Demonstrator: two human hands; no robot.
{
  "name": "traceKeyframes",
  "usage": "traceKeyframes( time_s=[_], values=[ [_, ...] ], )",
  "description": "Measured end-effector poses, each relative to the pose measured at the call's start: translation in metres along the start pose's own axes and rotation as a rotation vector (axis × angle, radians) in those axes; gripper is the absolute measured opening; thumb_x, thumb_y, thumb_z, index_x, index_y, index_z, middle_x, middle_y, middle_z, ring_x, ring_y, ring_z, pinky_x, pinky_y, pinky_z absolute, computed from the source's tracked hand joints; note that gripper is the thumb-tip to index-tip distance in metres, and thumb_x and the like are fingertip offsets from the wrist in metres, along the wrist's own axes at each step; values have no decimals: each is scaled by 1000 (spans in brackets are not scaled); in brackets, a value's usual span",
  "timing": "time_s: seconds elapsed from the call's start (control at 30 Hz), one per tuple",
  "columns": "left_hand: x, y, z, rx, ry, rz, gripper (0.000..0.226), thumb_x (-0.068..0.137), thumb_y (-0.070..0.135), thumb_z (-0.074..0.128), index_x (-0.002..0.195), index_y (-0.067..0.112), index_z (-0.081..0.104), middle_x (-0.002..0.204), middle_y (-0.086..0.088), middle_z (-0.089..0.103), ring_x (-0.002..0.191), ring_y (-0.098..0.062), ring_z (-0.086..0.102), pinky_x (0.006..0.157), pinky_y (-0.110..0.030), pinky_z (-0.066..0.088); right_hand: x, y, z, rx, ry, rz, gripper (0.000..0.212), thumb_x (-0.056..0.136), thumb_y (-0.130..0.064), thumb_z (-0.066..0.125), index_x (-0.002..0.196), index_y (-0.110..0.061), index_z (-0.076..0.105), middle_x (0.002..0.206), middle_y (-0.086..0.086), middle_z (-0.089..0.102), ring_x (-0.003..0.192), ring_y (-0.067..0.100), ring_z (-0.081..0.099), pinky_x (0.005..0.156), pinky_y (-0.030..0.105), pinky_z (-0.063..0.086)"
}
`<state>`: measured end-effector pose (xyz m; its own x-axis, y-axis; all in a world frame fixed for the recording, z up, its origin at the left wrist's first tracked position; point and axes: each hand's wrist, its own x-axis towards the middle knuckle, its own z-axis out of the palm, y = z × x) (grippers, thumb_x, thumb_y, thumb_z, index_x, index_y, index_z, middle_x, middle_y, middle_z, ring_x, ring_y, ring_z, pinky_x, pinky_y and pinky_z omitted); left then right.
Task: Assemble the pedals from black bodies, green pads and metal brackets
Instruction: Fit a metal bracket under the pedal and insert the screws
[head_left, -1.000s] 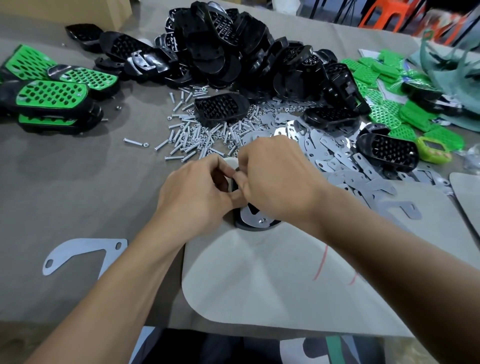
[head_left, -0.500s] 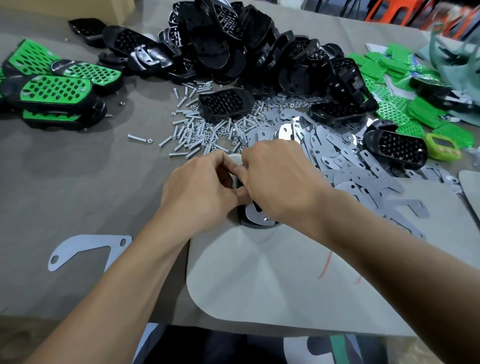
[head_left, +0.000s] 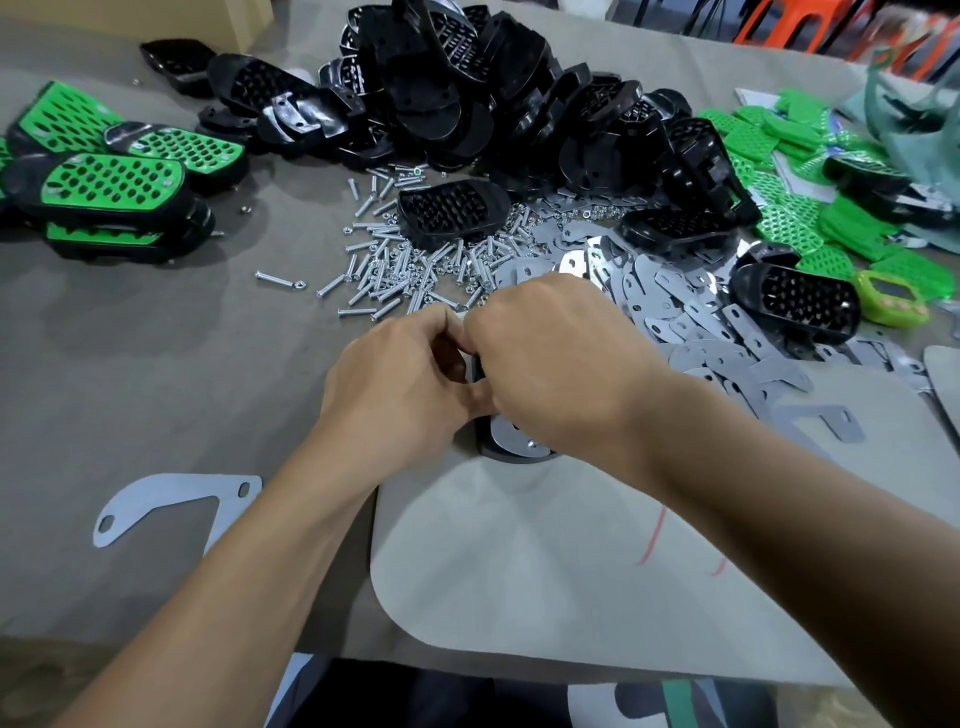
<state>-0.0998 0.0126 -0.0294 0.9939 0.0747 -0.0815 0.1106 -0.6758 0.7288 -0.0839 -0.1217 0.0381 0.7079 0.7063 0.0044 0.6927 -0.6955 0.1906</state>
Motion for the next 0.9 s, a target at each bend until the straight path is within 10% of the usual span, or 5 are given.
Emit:
traceKeyframes(
  time_s=[0.23,0.43,0.77,0.9],
  values=[
    [2,-1,1,107,15,26,47,51,57,60,92,33,61,83,9,68,86,-28,64,69,-39,53,5,-7,-3,-82,-23,-30,23,76,-1,28,65,-19,18,64,-1,20,67,27,35,67,37,26],
    [0,-3,1,25,-3,23,46,45,74,62,77,41,55,73,19,65,75,-10,62,59,-30,40,10,5,-15,42,-116,13,35,82,-1,45,64,-22,23,64,-1,27,53,17,26,48,33,18],
    [0,-2,0,102,7,50,40,57,57,62,90,35,59,87,8,68,86,-28,63,67,-38,49,7,-10,-7,-80,-67,18,22,84,-3,27,69,-19,26,66,0,20,56,21,26,65,35,27],
    [0,-2,0,23,15,26,36,61,56,84,82,39,61,74,21,64,75,-3,60,60,-29,39,7,1,-8,-36,-83,68,36,89,-9,49,65,-19,24,63,-1,27,51,17,25,50,34,16]
  ],
)
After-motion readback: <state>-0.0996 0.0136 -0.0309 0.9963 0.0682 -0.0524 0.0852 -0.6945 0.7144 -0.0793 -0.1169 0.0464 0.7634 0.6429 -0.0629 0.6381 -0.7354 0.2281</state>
